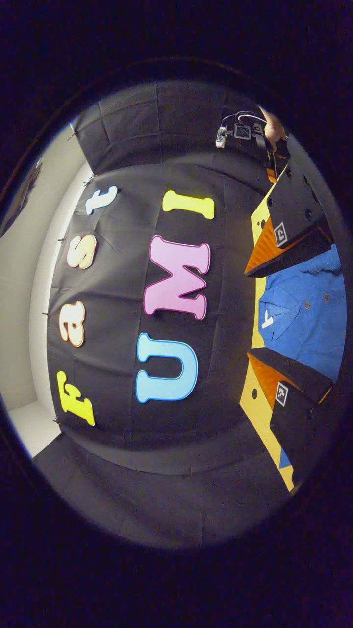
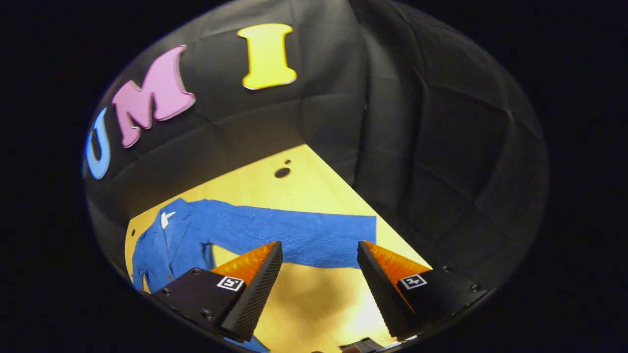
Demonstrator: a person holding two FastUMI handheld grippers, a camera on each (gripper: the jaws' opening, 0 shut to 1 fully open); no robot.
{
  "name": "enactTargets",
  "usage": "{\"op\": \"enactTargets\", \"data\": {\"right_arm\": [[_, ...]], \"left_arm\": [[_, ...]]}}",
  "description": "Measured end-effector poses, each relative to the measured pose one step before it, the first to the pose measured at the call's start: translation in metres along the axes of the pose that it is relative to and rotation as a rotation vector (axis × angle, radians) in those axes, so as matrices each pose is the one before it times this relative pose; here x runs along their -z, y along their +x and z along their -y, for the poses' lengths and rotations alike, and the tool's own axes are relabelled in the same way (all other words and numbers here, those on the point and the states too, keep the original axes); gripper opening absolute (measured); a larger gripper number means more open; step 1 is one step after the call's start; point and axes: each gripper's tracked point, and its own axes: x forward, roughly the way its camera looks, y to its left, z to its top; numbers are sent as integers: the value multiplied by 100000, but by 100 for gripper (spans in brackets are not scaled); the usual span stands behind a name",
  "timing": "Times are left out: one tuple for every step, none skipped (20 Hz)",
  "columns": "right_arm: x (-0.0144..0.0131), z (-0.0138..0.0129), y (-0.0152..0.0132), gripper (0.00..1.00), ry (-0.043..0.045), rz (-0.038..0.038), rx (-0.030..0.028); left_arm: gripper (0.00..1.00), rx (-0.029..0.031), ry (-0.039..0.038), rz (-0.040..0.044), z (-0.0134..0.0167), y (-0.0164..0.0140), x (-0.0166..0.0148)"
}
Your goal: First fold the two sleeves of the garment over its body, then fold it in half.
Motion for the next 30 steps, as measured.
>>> {"op": "enactTargets", "data": {"right_arm": [[428,1313,1410,99,2268,-3322,1038],[719,861,1148,98,2986,-4987,-1127],[741,1235,1199,98,2156,-4796,948],[514,1593,1081,99,1536,-3555,2500],[79,859,968,99,2013,-2175,988],[252,188,1205,99,1895,-2752,50],[529,274,872,99,448,-3822,597],[514,439,776,99,-638,-3617,712],[336,108,564,99,-327,-2128,399],[-134,207,28,99,-1164,635,1148],[-1173,-447,520,89,-47,3061,-1317],[524,327,-115,96,-611,-1678,2085],[92,471,-41,96,-1492,-379,3086],[-29,663,215,91,-2630,-1333,3746],[-164,299,138,75,-3862,826,2229],[243,-369,-23,61,-3090,719,-1176],[69,-758,46,48,-1928,923,-1511],[29,-726,211,36,-1253,608,-1981],[16,-378,76,23,-410,818,-214],[-206,-7,151,10,105,2572,40],[5,-192,-49,8,-316,671,-1258],[-16,33,-415,5,65,1075,-1007],[133,-497,-177,6,1070,143,-1648],[232,-1005,-168,5,834,-383,-3136],[-218,-1406,-494,5,267,898,-3805],[-481,-1690,-511,5,241,2439,-2682],[-880,-1628,-645,5,-475,3390,-1885],[-1074,-1862,-467,5,-497,3688,-2863],[-1178,-2140,-678,5,-872,2909,-3029],[-1190,-2293,-446,5,-939,2542,-3836]], "left_arm": [[82,440,739,-1008,898,679,231],[82,737,187,-1114,1014,648,141],[82,1543,-669,-1149,1162,602,258],[82,2179,-948,-1119,1183,488,90],[82,1959,-526,-1046,1073,343,267],[82,1307,40,-740,816,247,-15],[82,759,273,-92,604,192,-106],[82,568,221,250,533,112,-168],[82,267,40,11,457,185,85],[82,-113,-169,-413,232,110,-32],[82,-223,-305,-377,244,94,164],[82,-191,-451,-77,161,110,12],[82,-236,-606,-114,62,101,64],[82,-89,-667,-264,119,60,15],[82,-391,-655,-294,5,30,115],[82,-581,-717,-162,-140,-44,-89],[82,-484,-623,-20,-115,-74,3],[82,-667,-399,-194,-257,-183,-55],[82,-742,-211,-240,-314,-269,111],[82,-689,-74,-388,-329,-279,21],[82,-781,-61,-720,-356,-246,218],[82,-741,-258,-873,-423,-275,212],[82,-280,-404,-574,-413,-273,160],[82,-245,-424,-303,-382,-340,140],[82,-623,-320,-192,-561,-325,153],[82,-1035,-457,-195,-648,-308,53],[82,-916,-832,105,-710,-283,34],[82,-568,-961,139,-616,-264,-22],[82,-876,-928,72,-607,-173,132],[82,-991,-852,19,-789,-372,-1]]}}
